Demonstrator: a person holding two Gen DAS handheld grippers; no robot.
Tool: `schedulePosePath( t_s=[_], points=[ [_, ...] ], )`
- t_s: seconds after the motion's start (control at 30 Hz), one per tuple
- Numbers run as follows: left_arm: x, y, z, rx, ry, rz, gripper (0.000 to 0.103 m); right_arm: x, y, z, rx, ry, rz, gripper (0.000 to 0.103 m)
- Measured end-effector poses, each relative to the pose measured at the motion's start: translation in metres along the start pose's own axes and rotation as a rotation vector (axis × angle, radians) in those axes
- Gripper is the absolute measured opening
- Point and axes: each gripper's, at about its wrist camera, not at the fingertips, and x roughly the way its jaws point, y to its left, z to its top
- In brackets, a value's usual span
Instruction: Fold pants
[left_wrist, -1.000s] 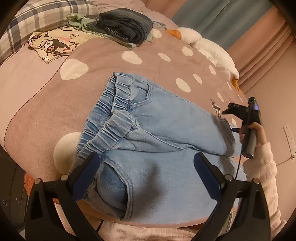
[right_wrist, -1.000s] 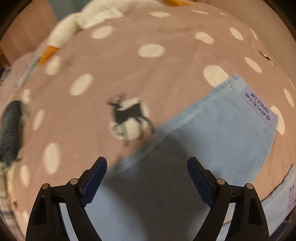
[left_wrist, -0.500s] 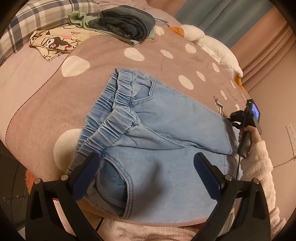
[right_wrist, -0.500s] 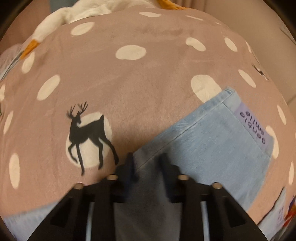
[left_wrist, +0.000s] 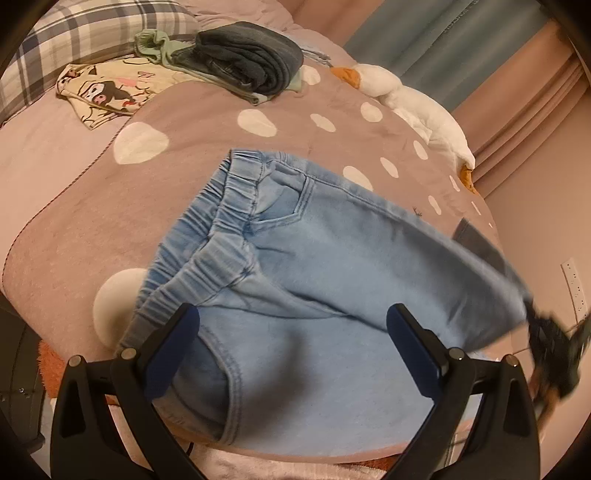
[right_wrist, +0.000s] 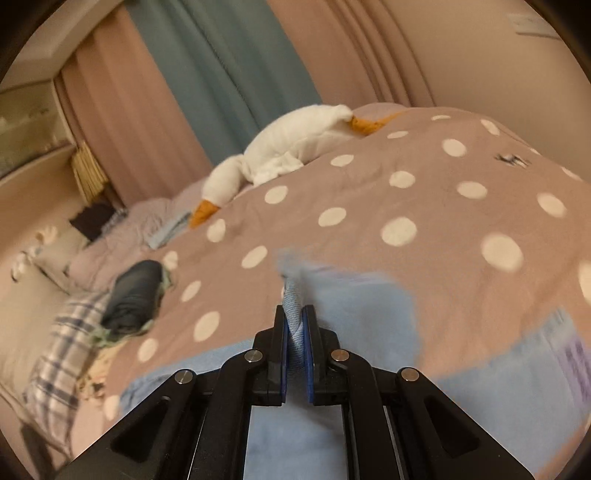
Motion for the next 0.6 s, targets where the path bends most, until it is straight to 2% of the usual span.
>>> schedulePosePath(
  t_s=[0.07, 0.13, 0.2, 0.27, 0.33, 0.47, 0.53, 0.6],
  points=[
    [0.003, -0.005, 0.003, 0.004, 0.001, -0.004, 0.101, -0.006, -0.010, -0.013, 0.026, 0.025, -0.009, 0.008],
    [0.009, -0.010, 0.008, -0.003, -0.005, -0.016, 0.101, 0.002, -0.021, -0.025, -0.002, 0.071, -0.047, 0.008],
    [0.026, -0.017, 0.012, -0.017, 0.034, -0.042, 0.101, 0.010, -0.029, -0.042, -0.026, 0.154, -0.092, 0.008],
    [0.039, -0.026, 0.016, -0.019, 0.071, -0.060, 0.099, 0.019, -0.036, -0.056, -0.020, 0.214, -0.088, 0.008],
    [0.042, -0.037, 0.023, -0.008, 0.050, -0.078, 0.099, 0.023, -0.044, -0.063, 0.013, 0.234, -0.078, 0.008],
    [0.053, -0.055, 0.041, 0.016, 0.028, -0.062, 0.099, 0.033, -0.062, -0.071, 0.108, 0.260, -0.048, 0.008],
    [0.064, -0.059, 0.050, 0.015, 0.045, -0.044, 0.099, 0.035, -0.062, -0.076, 0.106, 0.257, -0.050, 0.007],
    [0.077, -0.065, 0.056, 0.018, 0.079, -0.045, 0.094, 0.035, -0.058, -0.077, 0.090, 0.249, -0.056, 0.007]
  ],
)
